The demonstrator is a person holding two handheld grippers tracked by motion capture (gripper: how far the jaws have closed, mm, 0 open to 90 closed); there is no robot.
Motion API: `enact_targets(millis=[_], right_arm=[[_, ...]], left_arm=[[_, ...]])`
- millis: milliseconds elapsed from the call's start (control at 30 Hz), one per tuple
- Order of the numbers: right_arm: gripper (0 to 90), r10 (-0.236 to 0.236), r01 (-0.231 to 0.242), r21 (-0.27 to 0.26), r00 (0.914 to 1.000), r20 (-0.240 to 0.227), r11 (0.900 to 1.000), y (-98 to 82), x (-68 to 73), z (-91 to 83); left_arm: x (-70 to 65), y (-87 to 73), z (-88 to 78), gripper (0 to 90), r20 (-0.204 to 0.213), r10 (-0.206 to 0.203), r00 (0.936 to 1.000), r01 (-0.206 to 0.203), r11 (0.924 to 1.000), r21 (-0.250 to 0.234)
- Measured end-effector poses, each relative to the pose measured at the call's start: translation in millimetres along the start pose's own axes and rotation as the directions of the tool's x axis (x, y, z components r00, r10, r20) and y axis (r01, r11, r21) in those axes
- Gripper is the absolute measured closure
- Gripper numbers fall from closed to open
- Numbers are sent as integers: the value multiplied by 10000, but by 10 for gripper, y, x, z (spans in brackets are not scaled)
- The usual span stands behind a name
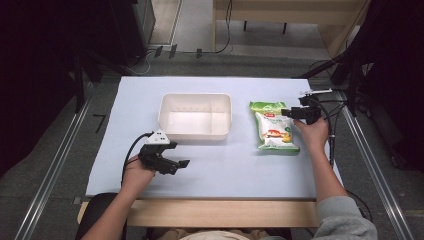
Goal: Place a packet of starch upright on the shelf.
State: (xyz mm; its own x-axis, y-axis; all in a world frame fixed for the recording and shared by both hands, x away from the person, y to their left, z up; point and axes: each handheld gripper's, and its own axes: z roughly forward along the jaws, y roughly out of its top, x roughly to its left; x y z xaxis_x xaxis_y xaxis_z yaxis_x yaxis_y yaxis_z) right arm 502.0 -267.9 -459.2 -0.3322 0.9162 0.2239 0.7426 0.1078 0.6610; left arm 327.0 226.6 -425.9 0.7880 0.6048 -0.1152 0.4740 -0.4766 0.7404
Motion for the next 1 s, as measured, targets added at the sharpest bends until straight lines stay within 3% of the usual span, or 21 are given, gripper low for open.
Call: enact_targets(millis=[200, 433, 533, 667, 700, 800, 900, 1000], right_arm=[[463, 35, -36, 479, 10000, 22, 9988, 35, 6, 195], [421, 79, -73, 370, 9998, -175, 9993, 14, 6, 221], [429, -77, 76, 251, 10000, 48, 9997, -8, 44, 226], [542, 69, -81, 344, 9994, 346, 9994, 3, 61, 213], [643, 193, -193, 479, 9998, 18, 9987, 5, 35, 197], [663, 434, -409, 614, 9982, -402, 9973, 3, 24, 193], [685, 370, -344, 711, 9987, -364, 9969, 9, 57, 194], [793, 440, -391, 844, 9974, -566, 9957, 4, 66, 199]], left_arm=[[-2, -16, -20, 166, -91, -26, 10000, 26, 10000, 63], [-6, -38, -42, 166, -157, -99, 9998, 100, 9999, 40], [-15, -43, -39, 166, -174, -80, 9998, 81, 10000, 46], [-12, -42, -42, 166, -188, -111, 9998, 112, 9999, 43], [-10, -41, -42, 166, -184, -108, 9998, 109, 9999, 54], [-10, -41, -42, 166, -177, -106, 9998, 107, 9999, 50], [-11, -42, -42, 166, -178, -96, 9998, 97, 9999, 37], [-11, -41, -41, 166, -182, -80, 9998, 81, 10000, 38]])
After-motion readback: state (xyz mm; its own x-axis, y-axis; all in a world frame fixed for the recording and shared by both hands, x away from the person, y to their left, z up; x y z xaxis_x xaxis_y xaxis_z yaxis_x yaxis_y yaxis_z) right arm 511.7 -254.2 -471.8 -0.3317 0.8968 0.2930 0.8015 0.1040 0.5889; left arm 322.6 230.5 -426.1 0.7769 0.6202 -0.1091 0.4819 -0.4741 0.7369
